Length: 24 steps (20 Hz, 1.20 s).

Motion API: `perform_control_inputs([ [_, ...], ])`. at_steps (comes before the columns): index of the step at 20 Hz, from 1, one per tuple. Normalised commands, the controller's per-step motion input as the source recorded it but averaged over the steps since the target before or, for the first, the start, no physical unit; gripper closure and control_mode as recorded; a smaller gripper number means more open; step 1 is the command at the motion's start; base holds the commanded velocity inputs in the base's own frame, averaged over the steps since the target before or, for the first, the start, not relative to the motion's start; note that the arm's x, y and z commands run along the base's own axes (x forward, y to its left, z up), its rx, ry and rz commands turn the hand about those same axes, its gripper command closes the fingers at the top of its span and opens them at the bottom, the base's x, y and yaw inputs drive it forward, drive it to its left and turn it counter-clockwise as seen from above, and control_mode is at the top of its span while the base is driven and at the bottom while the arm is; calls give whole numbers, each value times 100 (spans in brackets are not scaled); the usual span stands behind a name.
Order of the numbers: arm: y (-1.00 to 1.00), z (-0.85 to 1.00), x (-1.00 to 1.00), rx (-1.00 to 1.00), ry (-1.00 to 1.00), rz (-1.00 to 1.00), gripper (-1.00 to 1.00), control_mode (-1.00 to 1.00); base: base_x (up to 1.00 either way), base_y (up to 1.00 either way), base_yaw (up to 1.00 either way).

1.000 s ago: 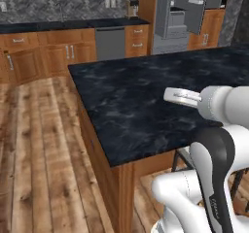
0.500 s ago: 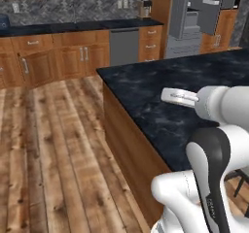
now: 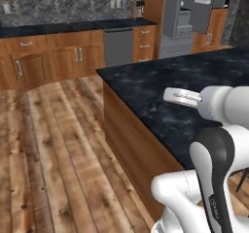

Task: There is a bowl on the dining counter. Grab a lemon wedge from the fridge and place it in the bowl. Then get the liquor bottle and glass cup from the cabinet and place them next to the bowl.

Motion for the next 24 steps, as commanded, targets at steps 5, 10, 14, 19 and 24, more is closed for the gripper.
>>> perform_control_inputs([
  [5, 0, 0, 0, 0, 0, 0, -100, 100, 18, 100, -1],
  [10, 0, 0, 0, 0, 0, 0, -100, 100, -32, 100, 8],
  [14, 0, 0, 0, 0, 0, 0, -100, 100, 59, 100, 8],
  [19, 0, 0, 0, 0, 0, 0, -100, 100, 100, 85, 5],
  [24, 0, 0, 0, 0, 0, 0, -100, 100, 100, 42, 12],
])
